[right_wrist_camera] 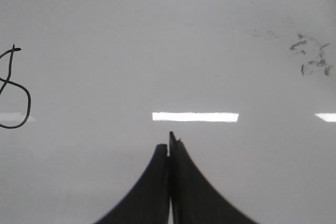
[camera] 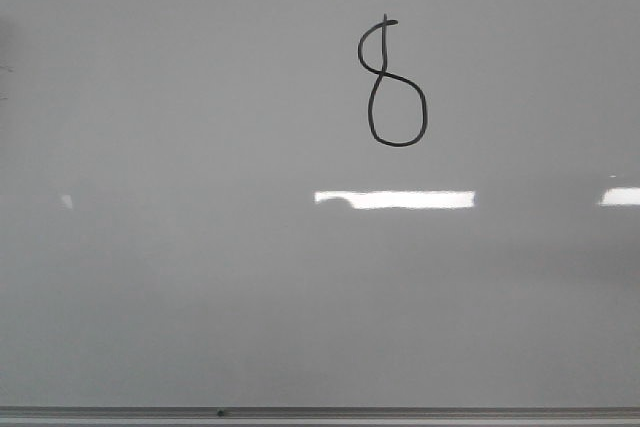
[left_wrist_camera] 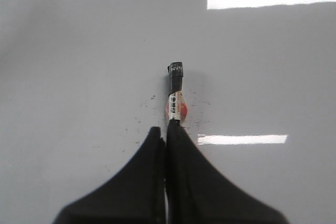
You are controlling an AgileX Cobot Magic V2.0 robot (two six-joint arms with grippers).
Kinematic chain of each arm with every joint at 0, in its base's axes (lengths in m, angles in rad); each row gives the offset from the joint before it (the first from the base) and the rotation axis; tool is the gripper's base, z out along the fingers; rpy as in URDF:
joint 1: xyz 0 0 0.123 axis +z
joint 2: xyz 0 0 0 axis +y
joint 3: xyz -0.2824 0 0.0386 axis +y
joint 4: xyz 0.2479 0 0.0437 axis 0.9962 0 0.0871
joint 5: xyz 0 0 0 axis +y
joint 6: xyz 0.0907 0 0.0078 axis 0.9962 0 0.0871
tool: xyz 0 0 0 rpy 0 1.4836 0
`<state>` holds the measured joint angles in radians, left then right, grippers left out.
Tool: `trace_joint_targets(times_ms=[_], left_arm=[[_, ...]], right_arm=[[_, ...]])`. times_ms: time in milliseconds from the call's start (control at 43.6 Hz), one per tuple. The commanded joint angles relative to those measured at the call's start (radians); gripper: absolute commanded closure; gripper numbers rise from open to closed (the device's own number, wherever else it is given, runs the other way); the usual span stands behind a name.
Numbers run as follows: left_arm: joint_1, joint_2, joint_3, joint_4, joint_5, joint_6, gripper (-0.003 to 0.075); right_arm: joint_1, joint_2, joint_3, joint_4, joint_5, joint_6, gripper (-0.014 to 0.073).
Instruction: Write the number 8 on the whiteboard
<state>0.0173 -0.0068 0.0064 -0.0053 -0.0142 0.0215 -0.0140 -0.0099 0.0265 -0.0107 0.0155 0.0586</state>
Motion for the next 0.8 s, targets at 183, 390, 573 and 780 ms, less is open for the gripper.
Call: trace_joint_targets(times_ms=[183,390,573,780], left_arm=[[0.002,-0.012,0.013,-0.009,-0.084,0.001,0.0741],[0.002,-0.012,0.013,-0.009,-0.084,0.001,0.0741],[0.002,-0.012,0.013,-0.009,-0.084,0.001,0.0741],[0.002,-0.012,0.013,-0.009,-0.084,0.001,0.0741]], right_arm=[[-0.001,-0.019,-0.002,-0.023,-0.133,0.011,0.0701],[-0.001,-0.019,-0.002,-0.023,-0.136,0.011,0.0701],[-0.001,-0.019,-0.002,-0.023,-0.129,0.011,0.0701],[-0.001,-0.019,-0.002,-0.023,-0.129,0.011,0.0701]])
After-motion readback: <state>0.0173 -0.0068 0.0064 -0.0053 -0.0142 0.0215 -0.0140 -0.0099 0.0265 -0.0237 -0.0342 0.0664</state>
